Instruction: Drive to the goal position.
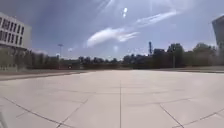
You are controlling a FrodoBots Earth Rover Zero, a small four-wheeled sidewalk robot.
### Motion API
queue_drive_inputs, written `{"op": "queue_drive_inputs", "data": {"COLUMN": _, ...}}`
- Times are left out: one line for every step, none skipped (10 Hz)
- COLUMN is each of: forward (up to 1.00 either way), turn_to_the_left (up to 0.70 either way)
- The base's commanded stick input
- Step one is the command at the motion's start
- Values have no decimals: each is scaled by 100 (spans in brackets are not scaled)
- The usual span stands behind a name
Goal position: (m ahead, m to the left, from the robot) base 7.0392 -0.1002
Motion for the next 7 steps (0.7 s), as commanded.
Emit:
{"op": "queue_drive_inputs", "data": {"forward": 70, "turn_to_the_left": -1}}
{"op": "queue_drive_inputs", "data": {"forward": 70, "turn_to_the_left": -1}}
{"op": "queue_drive_inputs", "data": {"forward": 70, "turn_to_the_left": -1}}
{"op": "queue_drive_inputs", "data": {"forward": 70, "turn_to_the_left": -1}}
{"op": "queue_drive_inputs", "data": {"forward": 70, "turn_to_the_left": -1}}
{"op": "queue_drive_inputs", "data": {"forward": 70, "turn_to_the_left": -1}}
{"op": "queue_drive_inputs", "data": {"forward": 70, "turn_to_the_left": -1}}
